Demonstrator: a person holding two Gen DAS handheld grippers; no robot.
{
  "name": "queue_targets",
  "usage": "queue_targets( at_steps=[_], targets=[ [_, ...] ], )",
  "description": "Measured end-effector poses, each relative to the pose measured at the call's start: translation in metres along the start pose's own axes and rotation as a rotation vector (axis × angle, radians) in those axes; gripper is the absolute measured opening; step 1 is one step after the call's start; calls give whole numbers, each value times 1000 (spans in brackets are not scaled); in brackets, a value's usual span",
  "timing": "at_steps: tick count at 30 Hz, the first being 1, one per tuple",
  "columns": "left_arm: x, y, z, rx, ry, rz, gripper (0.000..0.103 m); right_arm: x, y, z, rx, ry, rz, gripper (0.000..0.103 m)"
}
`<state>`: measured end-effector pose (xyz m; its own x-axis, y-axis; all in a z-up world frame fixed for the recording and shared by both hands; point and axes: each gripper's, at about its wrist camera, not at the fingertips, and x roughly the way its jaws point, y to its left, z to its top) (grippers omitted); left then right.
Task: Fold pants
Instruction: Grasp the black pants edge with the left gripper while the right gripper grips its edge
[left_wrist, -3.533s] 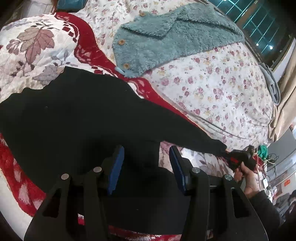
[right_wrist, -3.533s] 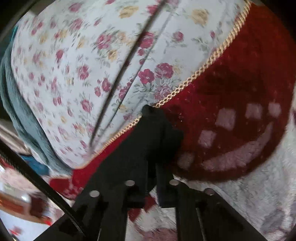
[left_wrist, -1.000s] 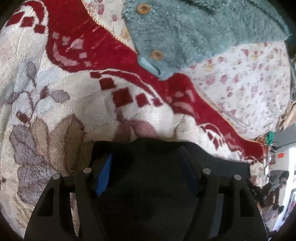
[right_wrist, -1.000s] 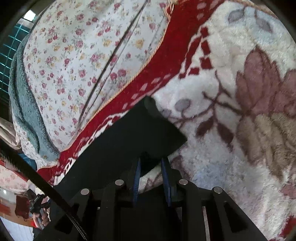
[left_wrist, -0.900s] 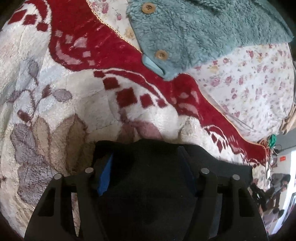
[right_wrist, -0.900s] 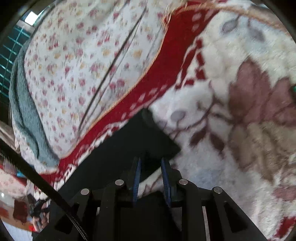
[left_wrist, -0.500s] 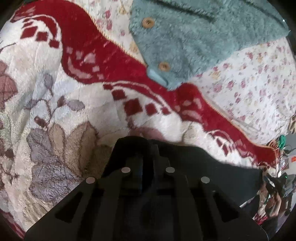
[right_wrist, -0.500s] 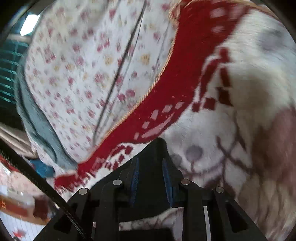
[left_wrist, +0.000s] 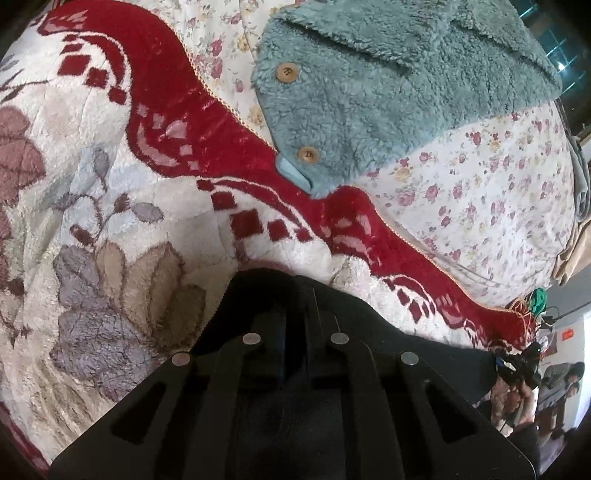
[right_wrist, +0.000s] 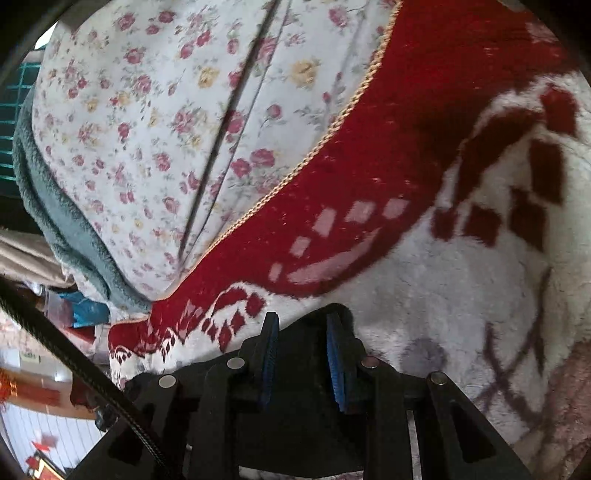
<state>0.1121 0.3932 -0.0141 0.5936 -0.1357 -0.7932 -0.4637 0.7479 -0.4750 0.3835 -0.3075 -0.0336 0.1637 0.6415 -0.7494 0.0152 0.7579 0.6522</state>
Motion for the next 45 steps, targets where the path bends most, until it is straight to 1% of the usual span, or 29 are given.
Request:
queue_targets(
  at_steps=[2,4,6,7,8,9,12,15,18,21,24,29,33,35,38,39,40,42,43,45],
  targets=[
    [5,1,-1,-6,16,1,6,2,1,2,-19,-2,-5,24],
    [9,3,-2,-9,37,-2,6,6,0,3,-34,2,-36,23],
    [14,4,-2,-15,58,0,6,9,0,3,-49,12,-49,17],
    [16,4,-3,-22,69,-11,6,9,1,3,-66,6,-66,8],
    [19,5,-2,-33,86,-26,6,10,2,3,-72,1,-70,5],
    [20,5,-2,-38,89,-26,6,8,2,2,-76,-5,-61,4],
    [16,6,-2,-55,68,-29,5,-1,4,-2,-107,-33,-64,3],
    [2,4,-2,-46,14,-23,4,-15,7,-6,-111,-75,-40,3],
    [-18,6,-1,-61,-20,-43,4,-29,20,-12,-147,-106,-19,3],
    [-46,9,-6,-75,-64,-68,4,-44,34,-20,-175,-122,16,3],
    [-72,13,-21,-96,-103,-107,4,-55,47,-38,-222,-114,34,2],
    [-118,28,-63,-135,-175,-184,4,-76,54,-73,-278,-107,72,2],
    [-139,49,-96,-171,-223,-249,4,-93,54,-107,-336,-98,87,2],
    [-141,62,-109,-182,-236,-252,4,-99,54,-124,-374,-82,95,2],
    [-135,87,-132,-217,-242,-298,4,-103,52,-146,-414,-58,92,2],
    [-135,91,-139,-212,-248,-320,4,-105,51,-153,-430,-53,91,2],
    [-134,94,-148,-186,-260,-350,4,-108,48,-159,-434,-55,87,2],
    [-136,98,-165,-147,-293,-360,4,-114,39,-168,-436,-52,89,2],
    [-135,102,-171,-146,-296,-370,4,-116,34,-173,-443,-47,79,2],
    [-128,114,-182,-179,-296,-384,4,-116,25,-176,-443,-28,58,2]
  ],
)
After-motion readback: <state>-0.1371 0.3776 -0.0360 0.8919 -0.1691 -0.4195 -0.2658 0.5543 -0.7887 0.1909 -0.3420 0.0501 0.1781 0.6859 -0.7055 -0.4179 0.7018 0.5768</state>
